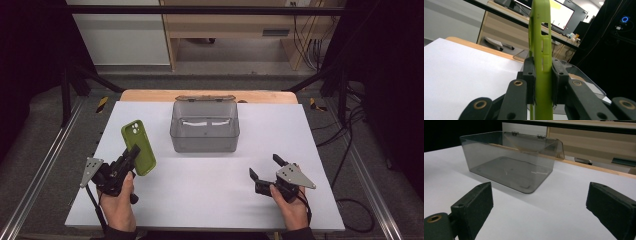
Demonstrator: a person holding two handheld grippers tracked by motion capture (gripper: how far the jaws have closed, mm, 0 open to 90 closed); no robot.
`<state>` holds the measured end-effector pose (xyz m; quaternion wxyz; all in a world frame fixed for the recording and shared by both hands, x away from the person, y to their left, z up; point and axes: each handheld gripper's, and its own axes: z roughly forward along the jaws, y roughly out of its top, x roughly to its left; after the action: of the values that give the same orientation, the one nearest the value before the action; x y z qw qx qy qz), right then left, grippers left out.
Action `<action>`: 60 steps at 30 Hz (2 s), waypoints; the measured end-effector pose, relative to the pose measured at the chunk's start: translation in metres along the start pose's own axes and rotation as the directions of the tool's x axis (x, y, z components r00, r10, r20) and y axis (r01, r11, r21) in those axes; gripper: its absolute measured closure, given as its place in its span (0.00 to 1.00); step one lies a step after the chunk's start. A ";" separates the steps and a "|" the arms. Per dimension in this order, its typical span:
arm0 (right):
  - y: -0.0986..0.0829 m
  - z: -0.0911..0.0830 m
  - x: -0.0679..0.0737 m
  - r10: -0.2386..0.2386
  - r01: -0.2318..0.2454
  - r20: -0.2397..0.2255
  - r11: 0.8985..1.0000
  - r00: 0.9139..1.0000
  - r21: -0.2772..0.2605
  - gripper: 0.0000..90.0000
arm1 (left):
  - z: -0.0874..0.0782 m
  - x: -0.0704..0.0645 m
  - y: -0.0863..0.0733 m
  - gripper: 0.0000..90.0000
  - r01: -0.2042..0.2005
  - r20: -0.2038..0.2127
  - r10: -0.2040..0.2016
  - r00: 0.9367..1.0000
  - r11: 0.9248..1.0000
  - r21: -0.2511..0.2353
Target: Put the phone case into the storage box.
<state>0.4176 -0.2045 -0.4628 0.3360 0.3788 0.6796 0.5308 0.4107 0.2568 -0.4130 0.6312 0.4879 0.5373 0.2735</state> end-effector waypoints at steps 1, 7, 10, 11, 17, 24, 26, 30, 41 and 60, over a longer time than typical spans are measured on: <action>-0.001 0.001 0.000 -0.002 0.002 -0.010 1.000 1.000 0.009 0.08 | 0.001 -0.002 0.004 0.85 -0.004 0.004 0.004 1.000 1.000 0.002; -0.002 0.003 0.002 -0.005 0.006 -0.044 1.000 0.999 0.023 0.07 | 0.009 -0.013 0.017 0.85 -0.001 0.023 0.001 1.000 1.000 0.021; -0.002 0.004 0.005 -0.019 0.020 -0.055 0.999 0.998 0.027 0.07 | 0.015 -0.017 0.022 0.86 0.017 0.039 -0.019 0.999 0.999 0.038; -0.002 0.004 0.008 -0.030 0.032 -0.059 0.999 0.998 0.032 0.07 | 0.020 -0.020 0.026 0.85 0.035 0.046 -0.038 0.998 0.998 0.050; 0.000 0.002 0.010 -0.051 0.054 -0.075 0.998 0.996 0.028 0.07 | 0.027 -0.028 0.035 0.85 0.006 0.045 -0.009 0.999 0.997 0.073; 0.000 -0.001 0.005 -0.036 0.037 -0.063 0.999 0.997 0.017 0.07 | 0.029 -0.036 0.050 0.85 -0.012 0.046 0.009 0.999 0.998 0.057; 0.000 -0.001 0.004 -0.032 0.033 -0.060 0.999 0.998 0.016 0.07 | 0.031 -0.038 0.054 0.85 -0.018 0.051 0.015 0.999 0.998 0.054; 0.000 -0.002 0.003 -0.026 0.026 -0.056 1.000 0.998 0.011 0.07 | 0.034 -0.045 0.059 0.85 -0.028 0.060 0.025 0.998 0.998 0.054; 0.000 -0.004 0.003 -0.009 0.008 -0.072 1.000 0.997 -0.009 0.08 | 0.059 -0.060 0.073 0.86 -0.031 0.091 0.024 0.996 0.996 0.080; 0.000 -0.017 -0.005 -0.006 0.002 -0.099 0.999 0.995 -0.045 0.07 | 0.117 -0.083 0.084 0.85 -0.119 0.089 0.108 0.990 0.984 0.130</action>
<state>0.4052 -0.2170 -0.4594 0.3114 0.3432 0.6841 0.5632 0.5133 0.1782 -0.3084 0.6015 0.5700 0.4998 0.2518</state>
